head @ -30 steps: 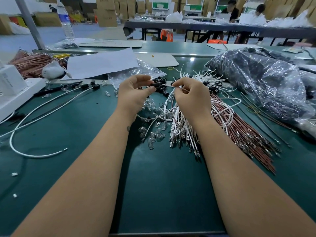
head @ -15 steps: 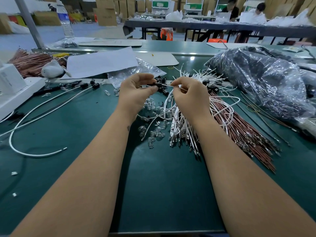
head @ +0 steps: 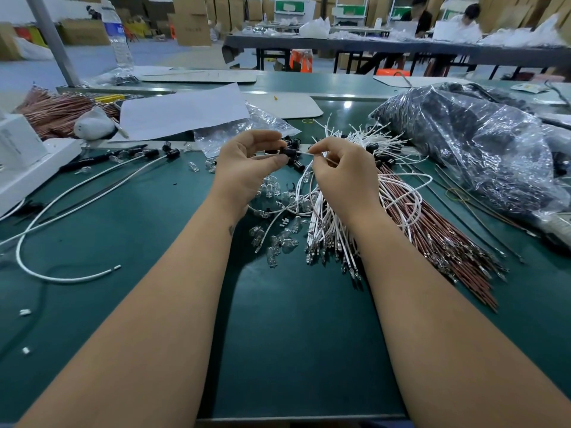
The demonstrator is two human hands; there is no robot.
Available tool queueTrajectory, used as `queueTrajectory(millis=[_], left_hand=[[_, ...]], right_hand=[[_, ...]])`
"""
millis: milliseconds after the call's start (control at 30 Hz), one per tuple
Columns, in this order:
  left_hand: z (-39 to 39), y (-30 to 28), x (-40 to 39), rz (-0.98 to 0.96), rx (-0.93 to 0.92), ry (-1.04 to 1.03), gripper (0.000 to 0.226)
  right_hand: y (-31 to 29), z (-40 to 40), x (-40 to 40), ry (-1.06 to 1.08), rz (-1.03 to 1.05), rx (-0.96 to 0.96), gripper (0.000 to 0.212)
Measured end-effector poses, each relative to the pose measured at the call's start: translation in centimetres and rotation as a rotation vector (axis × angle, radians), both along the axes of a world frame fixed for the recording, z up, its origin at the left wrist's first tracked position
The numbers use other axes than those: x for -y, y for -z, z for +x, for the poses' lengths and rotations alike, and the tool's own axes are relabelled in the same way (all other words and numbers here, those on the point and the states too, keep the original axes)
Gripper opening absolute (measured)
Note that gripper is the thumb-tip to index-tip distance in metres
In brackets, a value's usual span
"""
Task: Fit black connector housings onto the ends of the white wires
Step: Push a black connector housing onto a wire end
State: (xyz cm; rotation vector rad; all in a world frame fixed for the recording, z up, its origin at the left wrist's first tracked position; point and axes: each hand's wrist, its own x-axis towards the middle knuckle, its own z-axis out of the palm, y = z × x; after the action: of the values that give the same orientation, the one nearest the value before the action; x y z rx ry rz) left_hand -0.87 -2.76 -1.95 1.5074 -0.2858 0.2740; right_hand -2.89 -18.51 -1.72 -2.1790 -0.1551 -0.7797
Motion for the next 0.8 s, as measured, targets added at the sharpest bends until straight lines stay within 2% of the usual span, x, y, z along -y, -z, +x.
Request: queueTrajectory(millis=[300,500,700,800], left_hand=[[-0.34,-0.22,0.25,0.043,-0.013,0.028,0.037],[-0.55,-0.34,0.29,0.064,-0.026,0.071,0.038],[-0.69,-0.28,0.48,0.090,-0.030,0.055,0.038],[-0.77,-0.29,0.56,0.103,-0.034,0.056,0.039]], right_hand=[[0.19,0.26,-0.07,-0.052,-0.012,0.031,0.008],[0.24,0.46,-0.24,-0.084,-0.040,0.022,0.013],[0.27,0.34,-0.38,-0.111,-0.059,0.007,0.006],[0.13,0.14,-0.54,-0.139,-0.105,-0.011,0.015]])
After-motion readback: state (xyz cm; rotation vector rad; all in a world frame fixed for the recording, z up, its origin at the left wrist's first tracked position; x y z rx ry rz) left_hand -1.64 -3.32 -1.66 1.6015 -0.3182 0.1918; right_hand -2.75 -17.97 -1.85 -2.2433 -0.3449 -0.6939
